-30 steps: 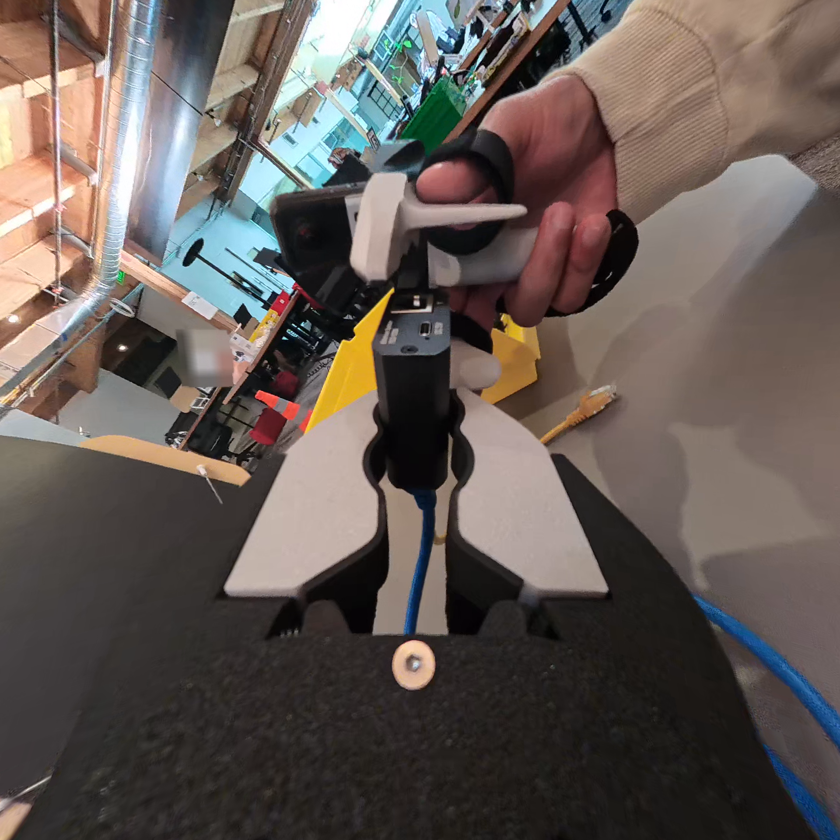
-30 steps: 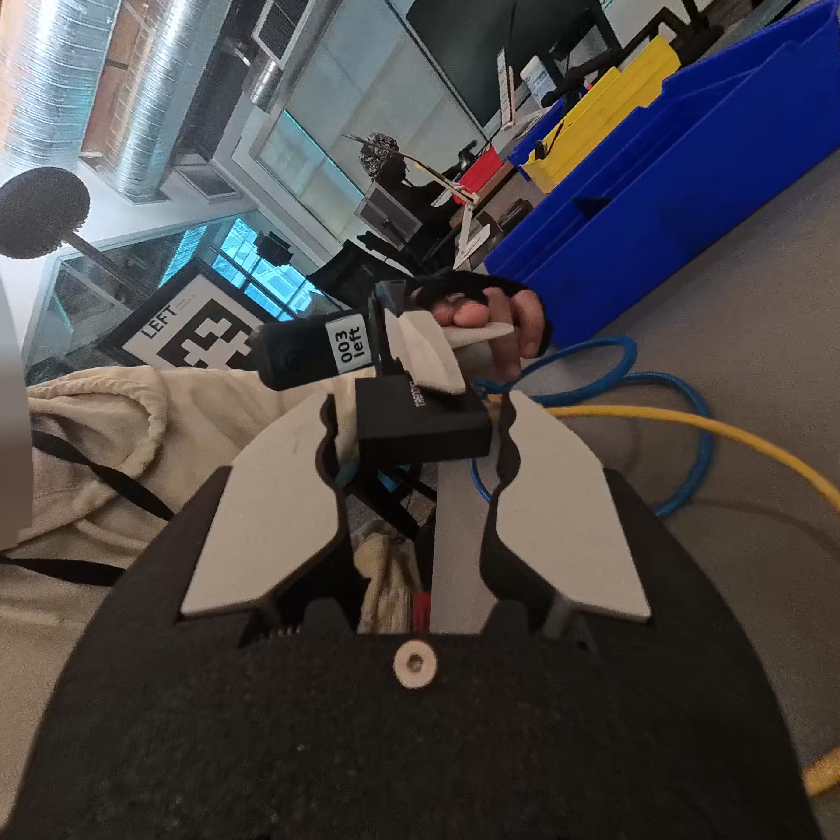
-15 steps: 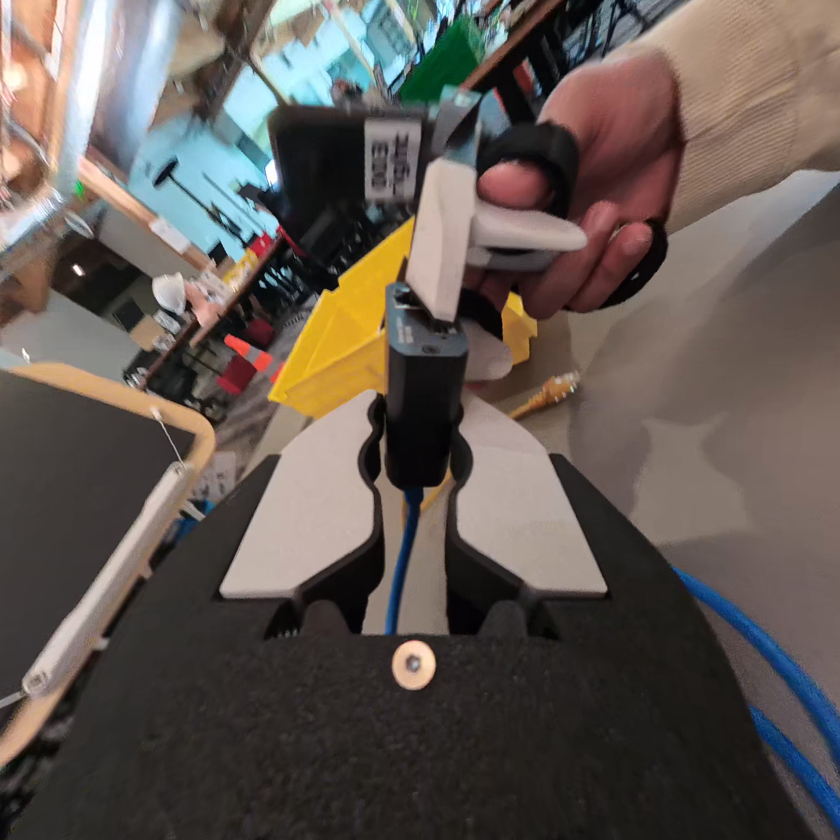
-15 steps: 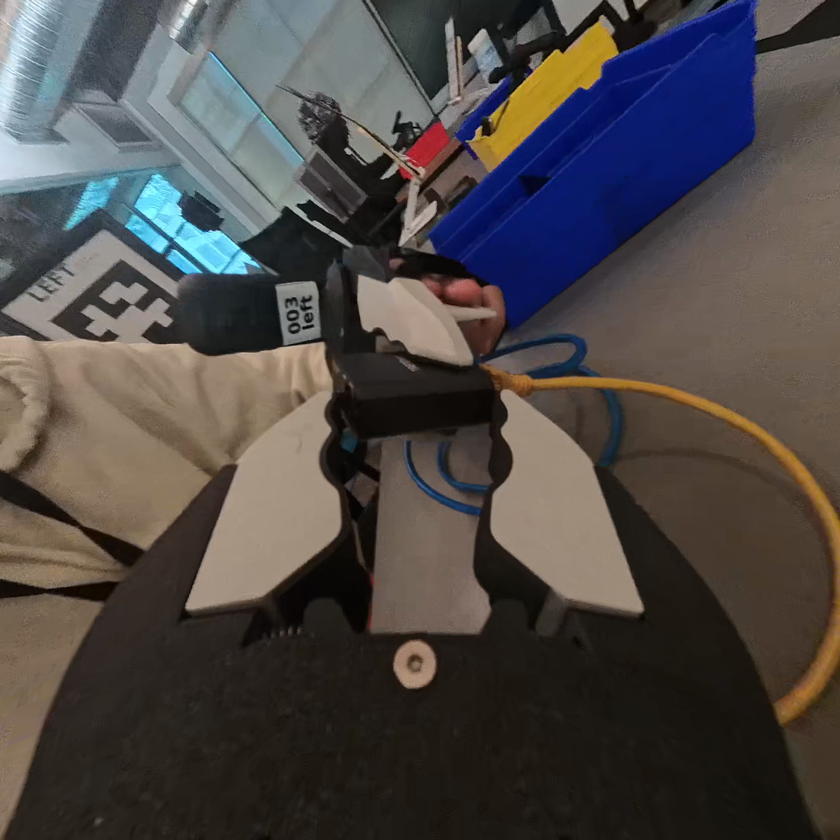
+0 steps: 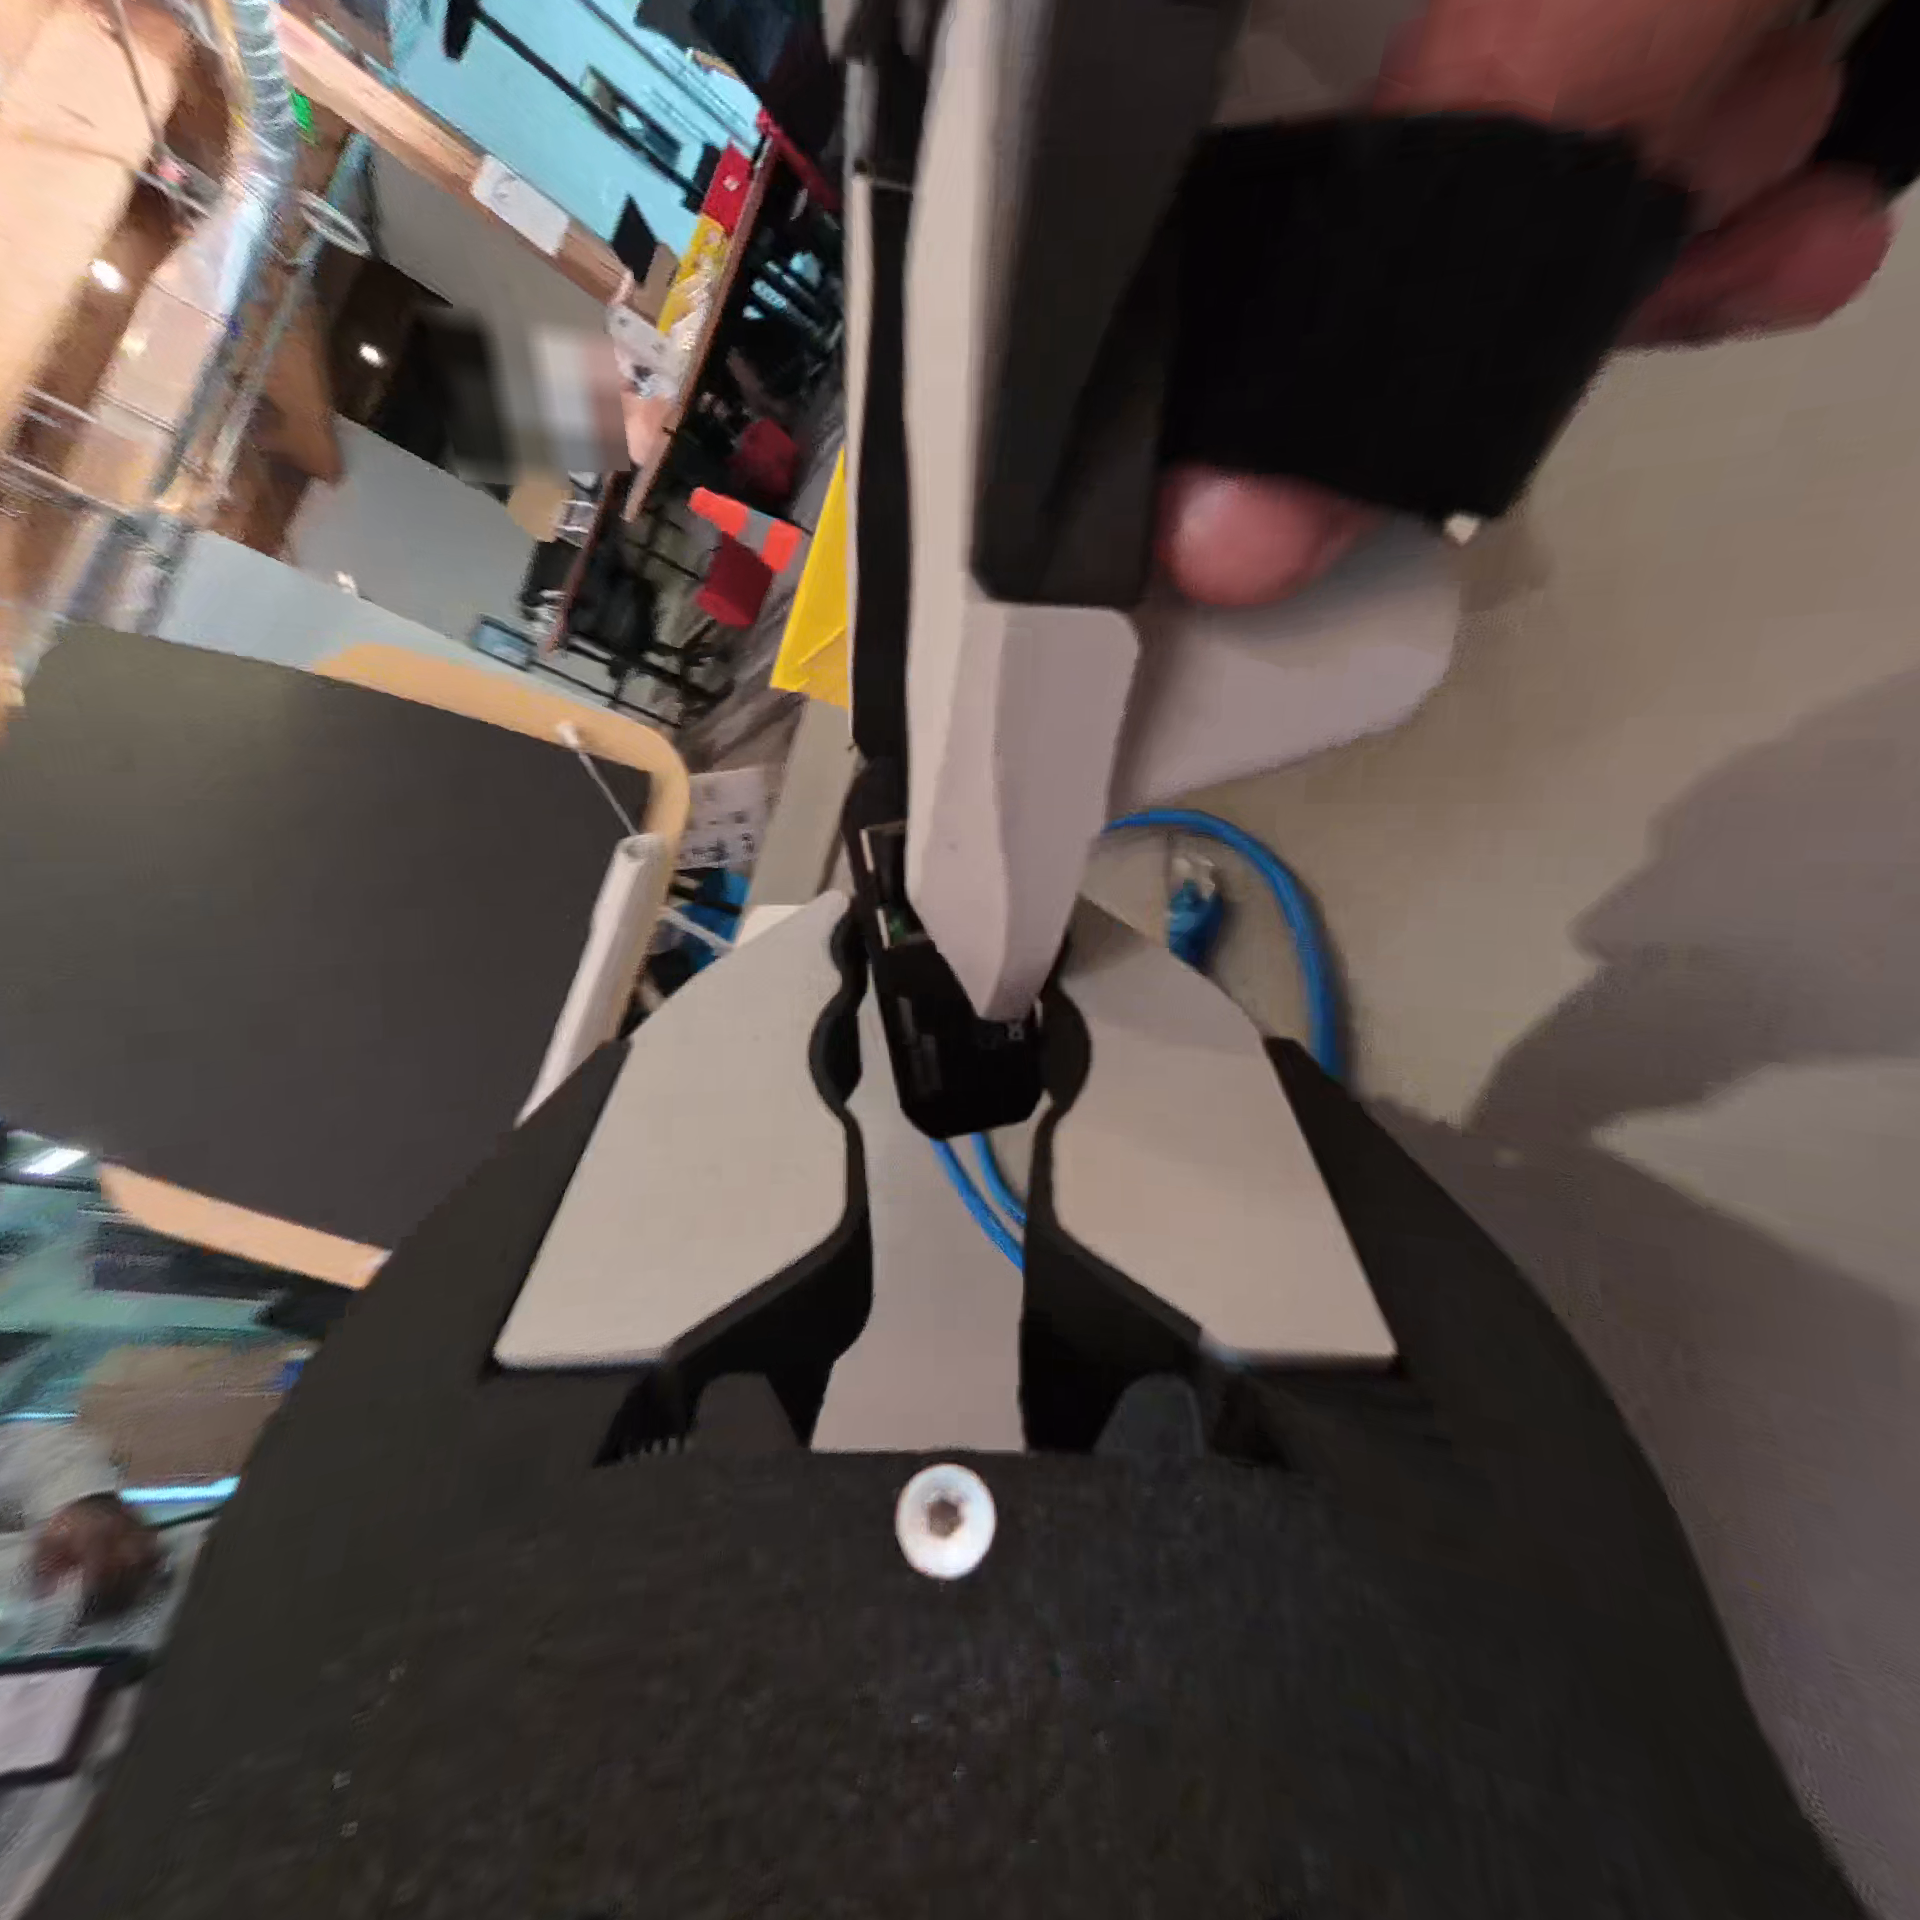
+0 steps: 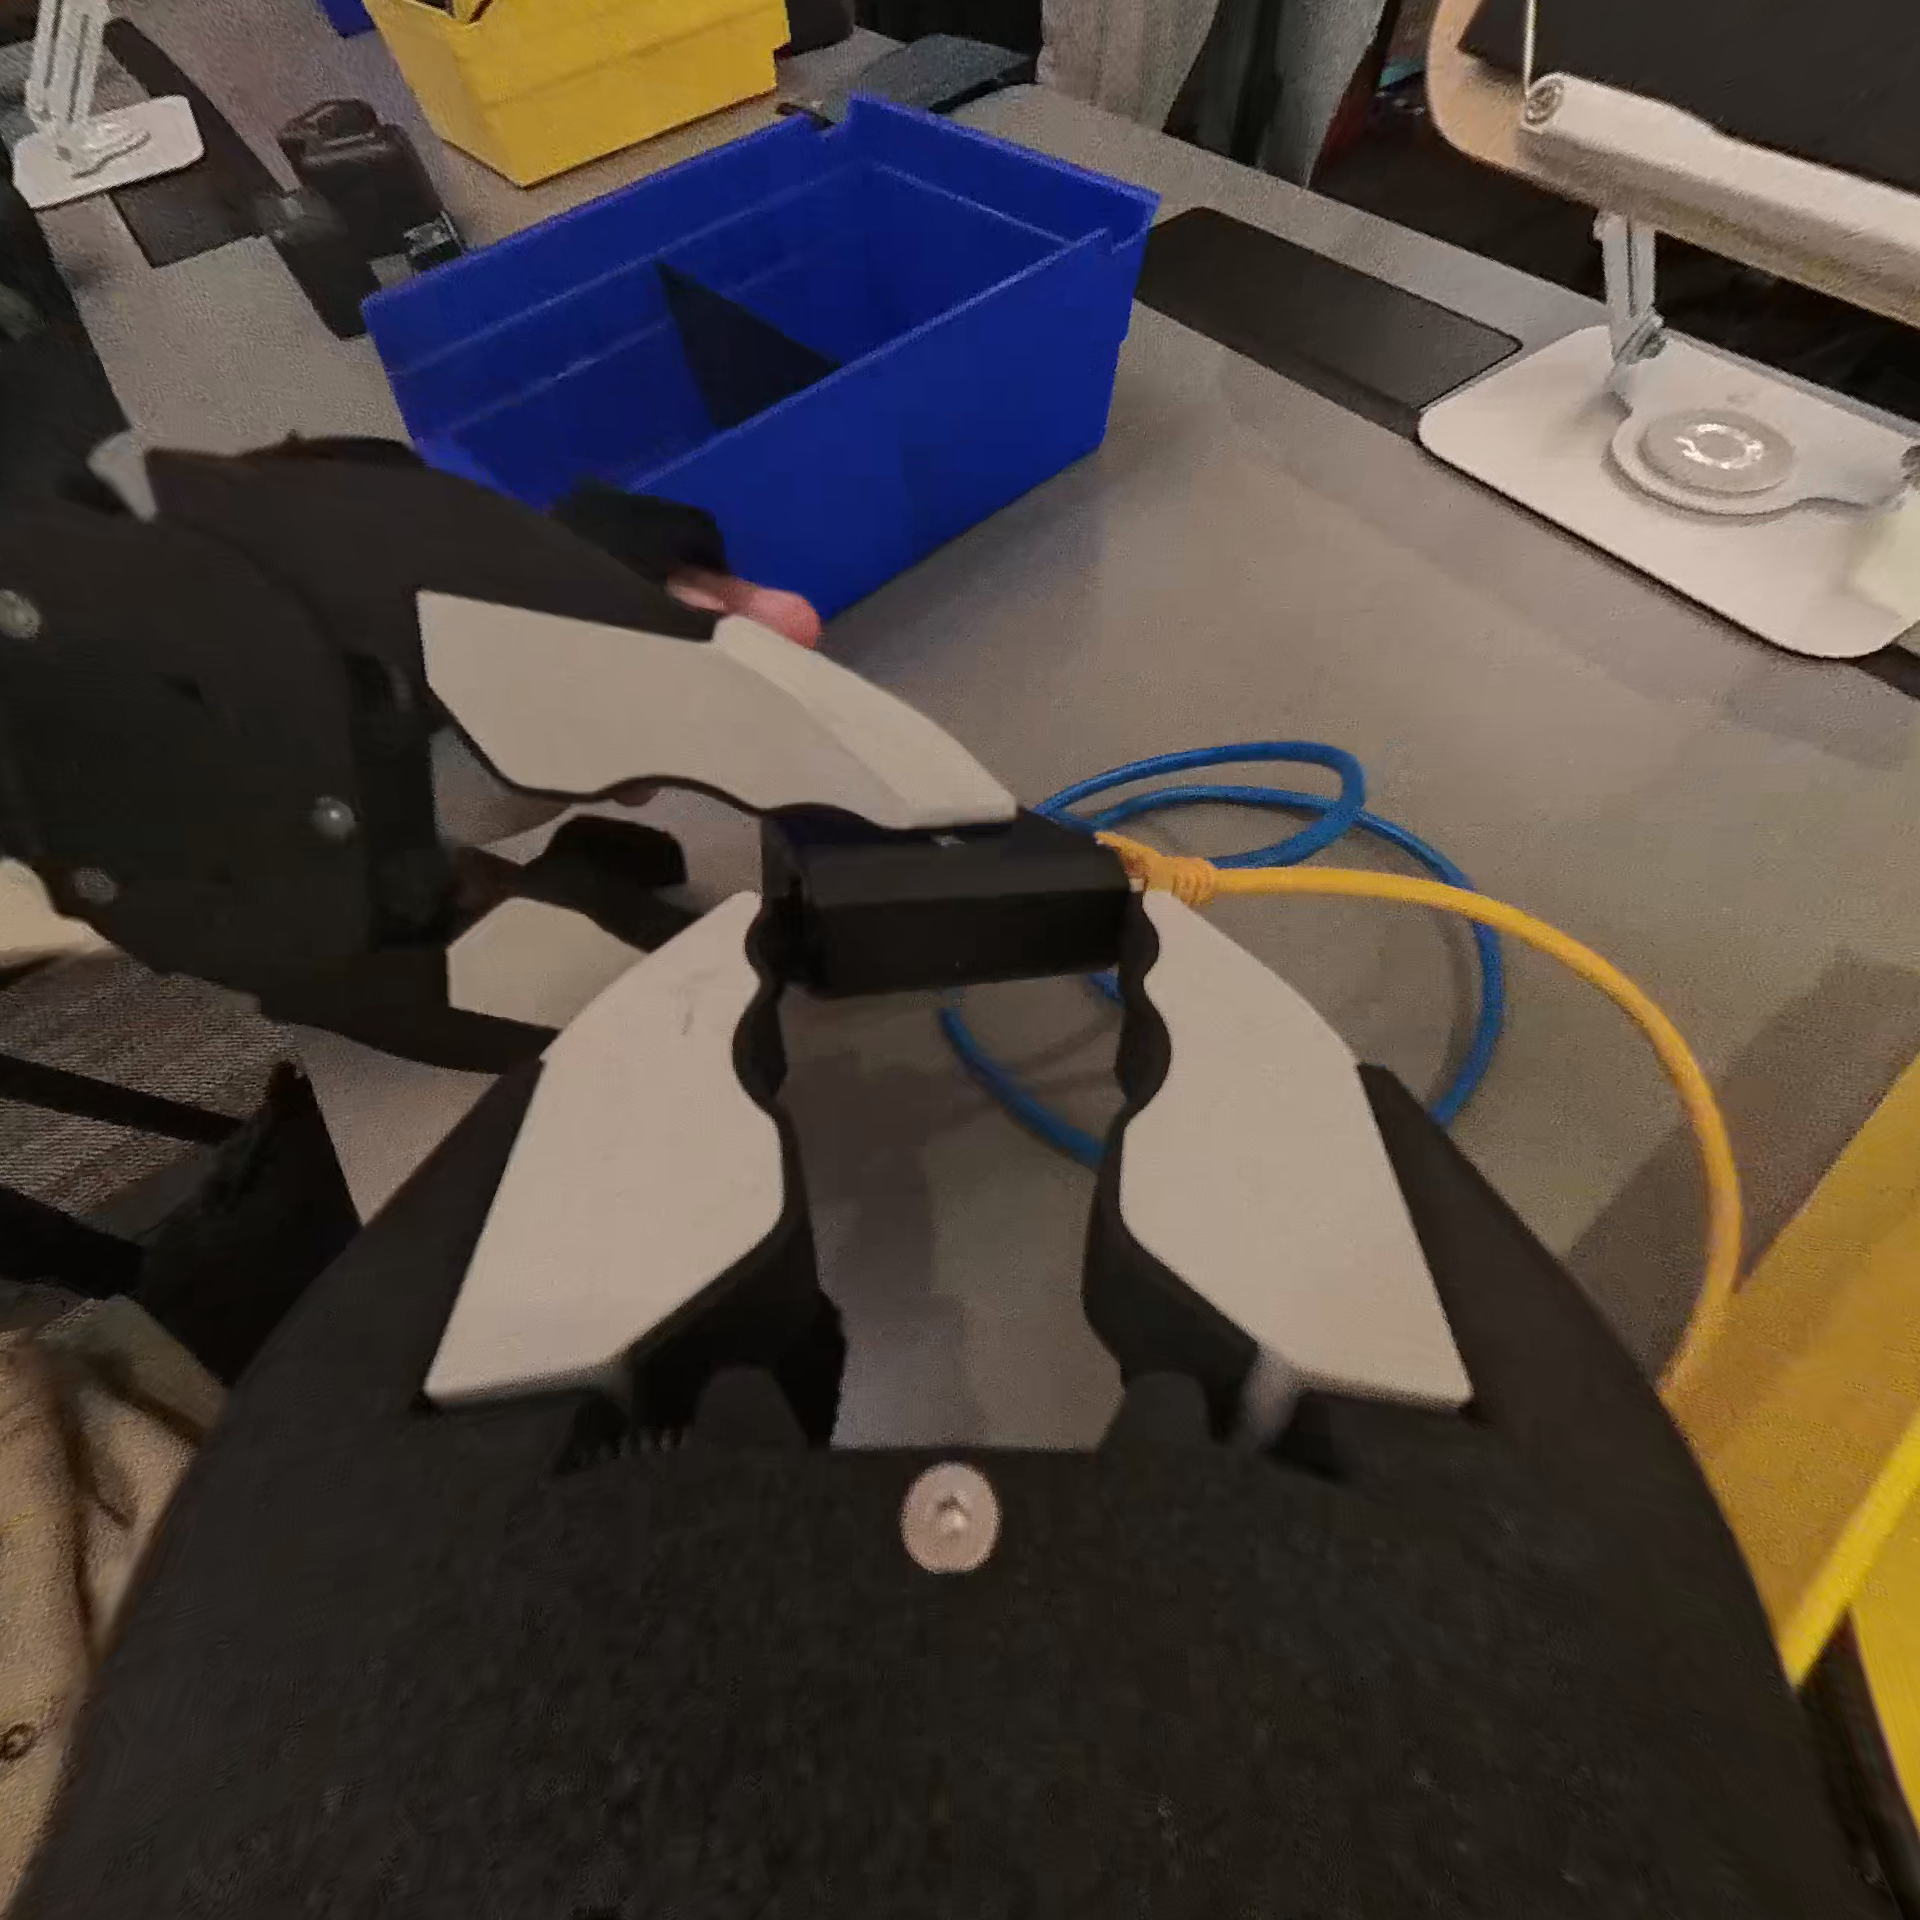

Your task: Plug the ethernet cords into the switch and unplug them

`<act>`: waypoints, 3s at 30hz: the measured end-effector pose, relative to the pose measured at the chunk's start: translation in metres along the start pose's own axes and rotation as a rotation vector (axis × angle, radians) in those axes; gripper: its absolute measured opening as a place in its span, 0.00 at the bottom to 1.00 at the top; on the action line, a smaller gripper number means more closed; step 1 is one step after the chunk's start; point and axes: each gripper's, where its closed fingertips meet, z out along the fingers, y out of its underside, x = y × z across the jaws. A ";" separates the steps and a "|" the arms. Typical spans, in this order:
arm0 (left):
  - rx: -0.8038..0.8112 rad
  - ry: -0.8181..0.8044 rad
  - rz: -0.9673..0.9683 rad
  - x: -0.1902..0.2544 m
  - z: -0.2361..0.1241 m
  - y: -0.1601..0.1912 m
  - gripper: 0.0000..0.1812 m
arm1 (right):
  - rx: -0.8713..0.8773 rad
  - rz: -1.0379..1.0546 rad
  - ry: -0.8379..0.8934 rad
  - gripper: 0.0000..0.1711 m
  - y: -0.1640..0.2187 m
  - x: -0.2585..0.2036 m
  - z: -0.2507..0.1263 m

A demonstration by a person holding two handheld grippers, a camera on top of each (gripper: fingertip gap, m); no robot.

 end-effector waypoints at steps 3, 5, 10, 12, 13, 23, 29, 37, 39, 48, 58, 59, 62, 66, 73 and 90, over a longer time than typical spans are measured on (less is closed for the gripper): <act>-0.032 -0.016 0.086 0.003 -0.004 0.004 0.14 | -0.018 0.010 -0.079 0.34 0.006 -0.005 -0.002; 0.002 -0.024 0.102 -0.001 -0.011 0.001 0.13 | 0.027 -0.009 -0.222 0.33 0.004 -0.012 -0.012; 0.137 0.134 -0.041 0.007 -0.028 -0.006 0.13 | 0.088 -0.360 -0.251 0.34 0.014 0.013 -0.037; 0.210 0.232 -0.112 0.013 -0.035 -0.009 0.13 | 0.084 -0.513 -0.195 0.33 0.023 0.020 -0.037; 0.242 0.252 -0.146 0.012 -0.038 -0.012 0.13 | 0.062 -0.563 -0.165 0.31 0.029 0.022 -0.035; 0.168 0.299 -0.324 0.007 -0.031 0.015 0.14 | -0.177 -0.678 0.032 0.04 0.047 0.043 -0.015; 0.003 0.269 -0.322 0.007 -0.020 0.037 0.24 | -0.306 -0.867 0.252 0.03 0.040 0.042 -0.027; -0.108 0.139 0.030 0.016 -0.019 0.035 0.14 | -0.360 -0.969 0.355 0.04 0.029 0.036 -0.027; -0.130 0.126 0.021 0.013 -0.018 0.039 0.13 | -0.319 -1.032 0.378 0.04 0.022 0.029 -0.027; -0.031 0.111 -0.067 0.010 -0.015 0.041 0.13 | -0.028 -0.846 0.120 0.03 0.009 0.005 -0.027; -0.014 0.074 -0.070 0.009 -0.002 0.047 0.13 | 0.087 -0.716 -0.061 0.03 0.007 -0.003 -0.025; -0.013 0.078 -0.078 0.010 -0.001 0.047 0.13 | 0.102 -0.708 -0.078 0.03 0.006 -0.003 -0.025; 0.001 0.119 -0.115 0.011 0.000 0.044 0.13 | 0.087 -0.670 -0.073 0.03 0.011 0.011 -0.025; -0.012 0.038 0.013 0.001 0.006 0.049 0.13 | 0.022 -0.565 -0.046 0.16 0.018 0.023 -0.023; -0.024 0.016 0.135 0.010 0.030 0.056 0.13 | -0.133 -1.094 0.136 0.19 0.001 0.002 -0.011; -0.006 -0.045 0.138 0.002 0.018 0.065 0.13 | -0.155 -1.168 0.034 0.09 0.011 0.012 0.041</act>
